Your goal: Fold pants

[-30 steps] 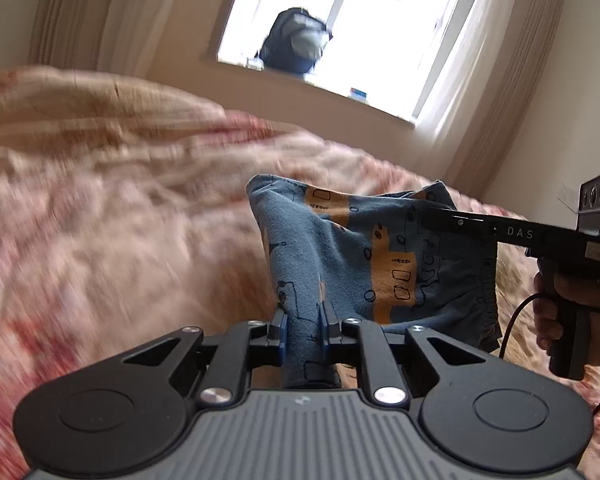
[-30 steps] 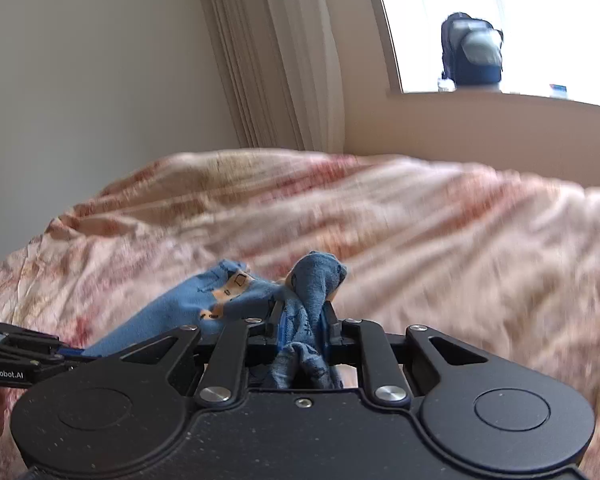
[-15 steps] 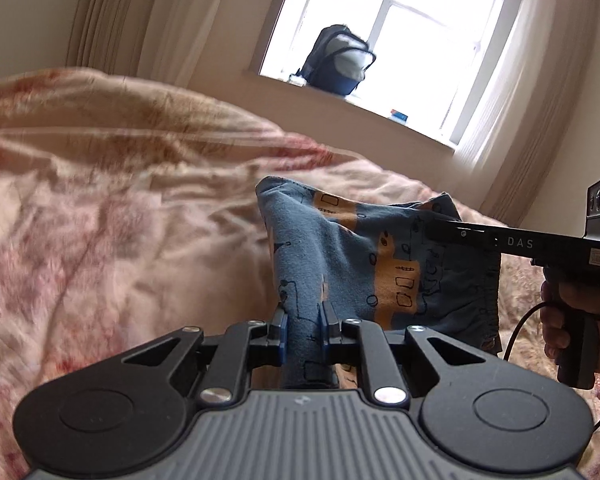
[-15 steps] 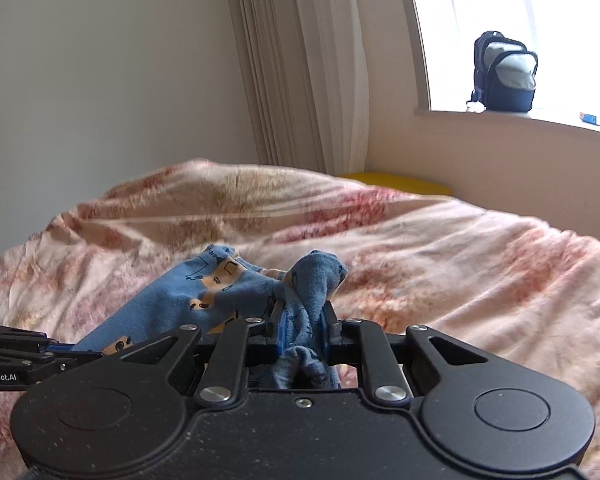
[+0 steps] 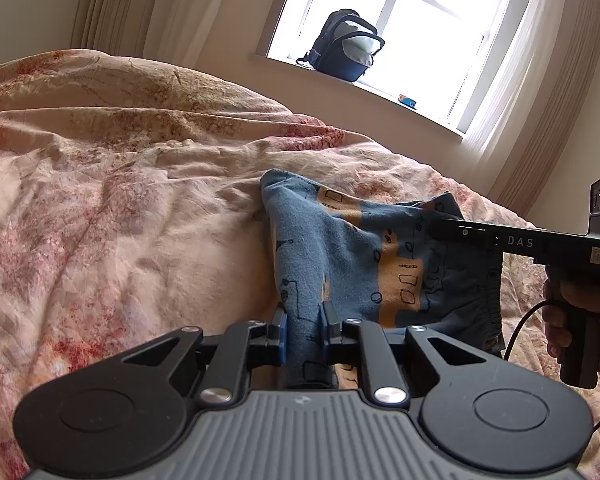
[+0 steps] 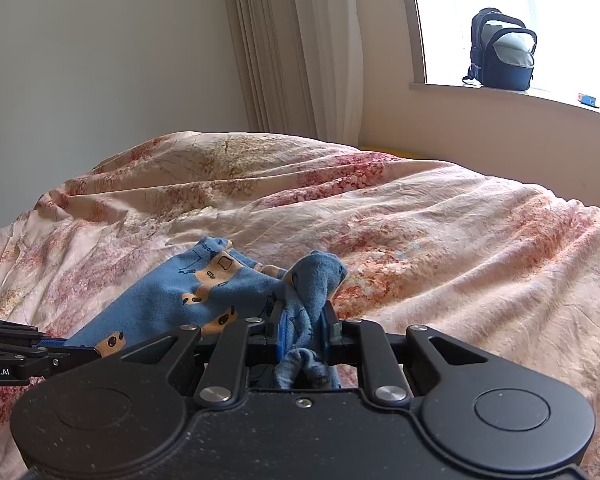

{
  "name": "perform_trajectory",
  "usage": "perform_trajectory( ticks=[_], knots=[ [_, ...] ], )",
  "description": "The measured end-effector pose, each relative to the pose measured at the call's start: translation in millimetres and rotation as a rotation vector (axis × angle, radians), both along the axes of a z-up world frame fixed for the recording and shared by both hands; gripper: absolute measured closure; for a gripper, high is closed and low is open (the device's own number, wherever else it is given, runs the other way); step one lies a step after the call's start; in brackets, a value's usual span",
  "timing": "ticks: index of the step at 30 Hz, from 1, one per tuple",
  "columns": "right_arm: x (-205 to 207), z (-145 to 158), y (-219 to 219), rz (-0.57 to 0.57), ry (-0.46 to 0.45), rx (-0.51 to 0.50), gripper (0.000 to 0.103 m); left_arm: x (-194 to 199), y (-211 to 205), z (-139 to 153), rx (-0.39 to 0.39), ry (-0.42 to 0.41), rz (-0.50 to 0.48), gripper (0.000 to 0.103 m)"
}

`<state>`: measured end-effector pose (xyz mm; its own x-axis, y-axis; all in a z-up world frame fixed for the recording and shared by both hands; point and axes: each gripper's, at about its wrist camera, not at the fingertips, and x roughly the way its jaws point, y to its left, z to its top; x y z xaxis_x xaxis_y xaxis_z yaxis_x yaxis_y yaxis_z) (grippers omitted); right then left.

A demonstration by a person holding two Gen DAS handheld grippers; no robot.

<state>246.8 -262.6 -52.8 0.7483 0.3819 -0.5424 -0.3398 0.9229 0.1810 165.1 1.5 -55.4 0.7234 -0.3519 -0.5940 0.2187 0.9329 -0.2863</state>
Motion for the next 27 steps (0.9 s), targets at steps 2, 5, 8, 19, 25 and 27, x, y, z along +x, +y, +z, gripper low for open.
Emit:
perform_trajectory(
  ticks=[2, 5, 8, 19, 25, 27],
  knots=[
    [-0.1, 0.3, 0.1, 0.001, 0.001, -0.004, 0.084, 0.2, 0.1, -0.1, 0.000, 0.005, 0.002, 0.083],
    [-1.6, 1.8, 1.6, -0.012, -0.007, -0.028, 0.073, 0.2, 2.0, 0.0, -0.002, 0.024, 0.014, 0.075],
    [-6.4, 5.3, -0.5, -0.041, -0.022, -0.040, 0.051, -2.5, 5.2, 3.9, -0.010, 0.024, 0.028, 0.056],
    [-82.4, 50.0, 1.0, -0.156, -0.199, -0.055, 0.001, -48.9, 9.9, 59.8, 0.063, -0.134, 0.112, 0.000],
    [-141.0, 73.2, 12.4, -0.217, -0.256, -0.022, 0.001, -87.2, 12.6, 86.2, 0.156, -0.195, 0.123, 0.000],
    [-160.5, 75.8, 19.0, -0.227, -0.259, -0.025, 0.001, -101.5, 16.6, 89.9, 0.178, -0.207, 0.142, 0.000]
  ],
)
